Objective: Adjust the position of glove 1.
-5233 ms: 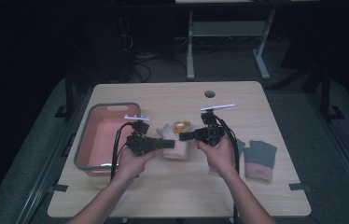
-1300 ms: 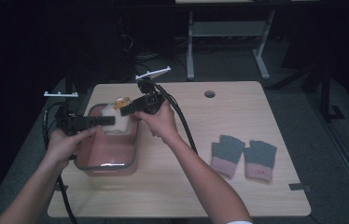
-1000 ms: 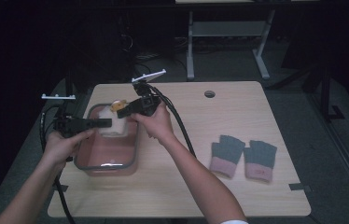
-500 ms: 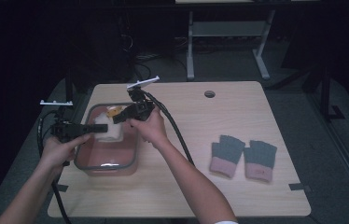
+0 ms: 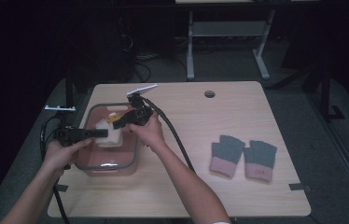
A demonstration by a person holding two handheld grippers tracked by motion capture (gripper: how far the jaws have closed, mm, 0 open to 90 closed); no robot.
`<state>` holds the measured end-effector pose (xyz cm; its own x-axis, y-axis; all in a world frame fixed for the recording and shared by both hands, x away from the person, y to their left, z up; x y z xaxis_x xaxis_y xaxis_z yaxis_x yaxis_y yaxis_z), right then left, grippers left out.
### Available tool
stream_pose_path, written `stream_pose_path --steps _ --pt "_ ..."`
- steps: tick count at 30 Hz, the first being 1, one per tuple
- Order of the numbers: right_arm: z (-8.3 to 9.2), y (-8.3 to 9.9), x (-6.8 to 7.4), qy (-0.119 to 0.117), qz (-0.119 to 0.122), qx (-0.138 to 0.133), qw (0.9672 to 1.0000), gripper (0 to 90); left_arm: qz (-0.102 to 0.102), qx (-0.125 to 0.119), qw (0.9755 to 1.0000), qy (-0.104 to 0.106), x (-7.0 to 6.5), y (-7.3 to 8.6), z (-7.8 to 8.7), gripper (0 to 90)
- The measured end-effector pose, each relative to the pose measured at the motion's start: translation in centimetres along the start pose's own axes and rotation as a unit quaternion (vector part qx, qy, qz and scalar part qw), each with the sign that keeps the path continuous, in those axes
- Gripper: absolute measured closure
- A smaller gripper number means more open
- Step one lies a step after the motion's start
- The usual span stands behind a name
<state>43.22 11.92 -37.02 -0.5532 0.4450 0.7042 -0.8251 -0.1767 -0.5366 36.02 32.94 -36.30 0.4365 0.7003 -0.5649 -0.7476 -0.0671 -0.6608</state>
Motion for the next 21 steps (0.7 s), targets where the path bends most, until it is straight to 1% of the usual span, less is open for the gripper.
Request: stream_pose_path --steps 8,11,13,14,21 --pt "-1.6 0.9 -1.6 0.005 -0.013 0.017 0.9998 82.0 0.008 0.022 0.9996 -0.015 1.2 1.0 -0.9 68.1" --pt "-2.0 1.2 -1.9 0.01 -0.015 0.025 0.9995 81.8 0.015 0.029 0.9993 -0.017 1.6 1.4 -1.2 68.0" --pt "-2.3 1.3 -2.0 0.014 -0.016 0.028 0.9994 81.8 0.017 0.033 0.9991 -0.021 1.8 1.6 -1.4 68.0" --pt "-2.4 1.4 -2.1 0.016 -0.013 0.031 0.9993 81.6 0.016 0.035 0.999 -0.023 1.8 1.7 -1.4 68.0" --pt "-2.8 1.6 -2.3 0.034 -0.017 0.05 0.998 80.6 0.01 0.048 0.9982 -0.034 2.0 2.2 -1.8 68.2"
Point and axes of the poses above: each handheld gripper's, and its own axes: z roughly backward along the jaws, y roughly out of its underside, x roughly to its left, the point moved 2 cm from there along -z, roughly forward along the jaws, and after that the axes turned 7 degrees about -x, right-handed, at the moved point
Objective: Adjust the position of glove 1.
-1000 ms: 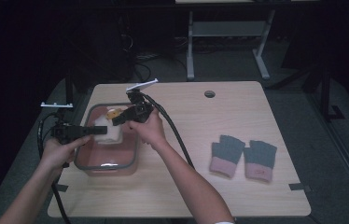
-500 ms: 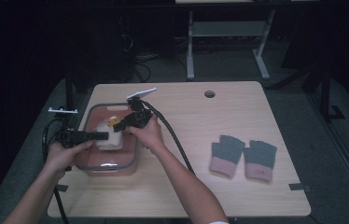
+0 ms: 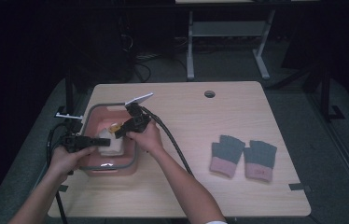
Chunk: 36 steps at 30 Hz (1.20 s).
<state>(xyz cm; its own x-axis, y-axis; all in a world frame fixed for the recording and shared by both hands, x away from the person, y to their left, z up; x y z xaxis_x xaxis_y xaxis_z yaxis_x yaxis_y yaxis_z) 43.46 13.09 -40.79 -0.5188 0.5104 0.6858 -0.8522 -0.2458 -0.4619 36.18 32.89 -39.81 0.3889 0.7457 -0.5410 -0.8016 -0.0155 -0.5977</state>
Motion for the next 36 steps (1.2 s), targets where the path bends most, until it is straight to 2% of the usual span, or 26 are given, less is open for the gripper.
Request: stream_pose_path --steps 5,13,15,17,22,26,32,36 --pt "0.0 0.1 -0.1 0.015 0.006 0.014 0.9998 77.7 -0.007 0.013 0.9998 -0.01 0.0 0.2 -0.4 68.2" --pt "0.6 0.0 -0.2 0.032 0.018 0.021 0.9991 72.6 -0.006 0.033 0.999 -0.029 0.5 0.5 -0.7 68.3" --pt "0.8 0.0 -0.1 0.034 0.016 0.027 0.9989 71.3 -0.014 0.042 0.9984 -0.034 0.4 0.5 -0.9 68.3" --pt "0.9 0.1 -0.1 0.039 0.026 0.029 0.9985 70.3 -0.02 0.05 0.9977 -0.04 0.4 0.6 -1.0 68.2" --pt "1.6 0.0 -0.1 0.033 0.021 0.023 0.999 68.8 -0.027 0.069 0.9956 -0.058 0.6 0.8 -1.4 68.1" --pt "2.0 -0.1 0.1 0.033 0.025 0.021 0.9989 68.7 -0.027 0.078 0.9945 -0.063 0.6 1.0 -1.7 67.7" --pt "2.4 0.1 0.0 0.027 0.028 0.017 0.9991 68.4 -0.031 0.074 0.994 -0.074 0.6 0.7 -1.3 60.6" --pt "2.7 0.2 -0.2 0.017 0.024 0.01 0.9995 67.9 -0.03 0.06 0.9946 -0.079 0.6 0.2 -0.5 57.6"
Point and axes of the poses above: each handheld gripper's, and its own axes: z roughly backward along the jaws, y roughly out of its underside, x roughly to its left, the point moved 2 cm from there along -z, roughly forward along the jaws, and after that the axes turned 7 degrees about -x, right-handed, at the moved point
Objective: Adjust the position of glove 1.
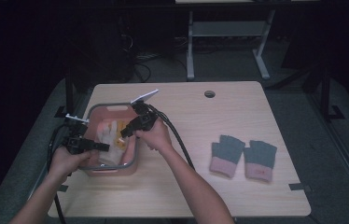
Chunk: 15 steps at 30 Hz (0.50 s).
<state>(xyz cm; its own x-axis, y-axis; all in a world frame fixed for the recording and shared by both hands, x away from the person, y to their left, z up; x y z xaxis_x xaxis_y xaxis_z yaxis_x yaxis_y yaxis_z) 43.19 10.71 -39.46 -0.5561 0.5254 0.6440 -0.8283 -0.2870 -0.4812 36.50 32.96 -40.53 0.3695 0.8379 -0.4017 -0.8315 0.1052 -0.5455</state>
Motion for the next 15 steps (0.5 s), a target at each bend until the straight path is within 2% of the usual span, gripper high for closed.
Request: stream_pose_path --steps 5,8,11,15 --pt "0.4 0.2 0.0 -0.003 0.0 -0.002 1.0 67.2 -0.001 -0.015 0.9999 -0.008 -0.2 -0.8 1.1 57.9" --pt "0.8 0.2 0.0 -0.007 -0.001 -0.008 0.9999 67.1 -0.009 -0.019 0.9998 -0.007 -0.4 -1.0 1.3 61.0" --pt "1.2 0.3 -0.1 -0.007 -0.002 -0.013 0.9999 66.8 -0.017 -0.01 0.9997 -0.015 -0.6 -0.9 0.9 65.8" --pt "1.7 0.4 -0.3 -0.011 0.0 -0.017 0.9998 66.6 -0.029 0.014 0.9991 -0.028 -0.6 -0.5 -0.1 65.9"
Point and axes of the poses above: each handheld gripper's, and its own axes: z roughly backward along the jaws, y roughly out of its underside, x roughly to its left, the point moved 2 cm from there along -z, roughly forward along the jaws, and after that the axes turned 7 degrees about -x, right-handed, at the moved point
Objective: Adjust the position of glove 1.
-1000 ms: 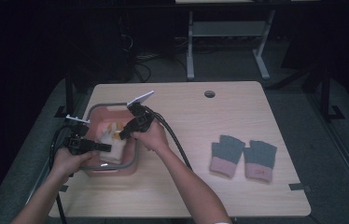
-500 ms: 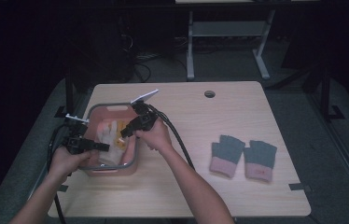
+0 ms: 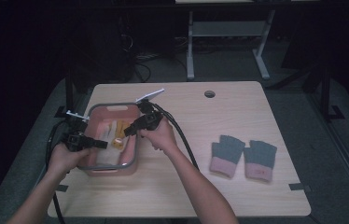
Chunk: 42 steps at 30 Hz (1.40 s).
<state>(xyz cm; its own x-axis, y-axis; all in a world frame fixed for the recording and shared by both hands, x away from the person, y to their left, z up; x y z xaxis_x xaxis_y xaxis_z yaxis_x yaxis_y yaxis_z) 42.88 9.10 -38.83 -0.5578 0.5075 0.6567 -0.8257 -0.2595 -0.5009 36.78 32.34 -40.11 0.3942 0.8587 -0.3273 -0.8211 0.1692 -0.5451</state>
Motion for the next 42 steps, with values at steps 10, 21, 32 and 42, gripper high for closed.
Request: stream_pose_path --steps 10,21,32,42 --pt "1.1 0.4 -0.4 0.001 0.0 -0.007 1.0 65.8 -0.006 0.032 0.9993 -0.018 -0.1 0.5 -1.3 66.4" --pt "2.6 0.6 -0.7 -0.006 0.003 -0.015 0.9999 62.5 0.001 -0.011 0.9999 0.0 -0.6 -0.5 0.0 63.1" --pt "4.8 1.0 -1.6 -0.006 0.003 -0.031 0.9995 59.4 -0.006 -0.035 0.999 0.027 -2.4 -1.4 0.3 57.9" --pt "6.9 1.5 -2.3 0.0 0.002 -0.04 0.9992 57.6 -0.018 -0.055 0.9974 0.043 -4.6 -2.6 0.7 55.6"
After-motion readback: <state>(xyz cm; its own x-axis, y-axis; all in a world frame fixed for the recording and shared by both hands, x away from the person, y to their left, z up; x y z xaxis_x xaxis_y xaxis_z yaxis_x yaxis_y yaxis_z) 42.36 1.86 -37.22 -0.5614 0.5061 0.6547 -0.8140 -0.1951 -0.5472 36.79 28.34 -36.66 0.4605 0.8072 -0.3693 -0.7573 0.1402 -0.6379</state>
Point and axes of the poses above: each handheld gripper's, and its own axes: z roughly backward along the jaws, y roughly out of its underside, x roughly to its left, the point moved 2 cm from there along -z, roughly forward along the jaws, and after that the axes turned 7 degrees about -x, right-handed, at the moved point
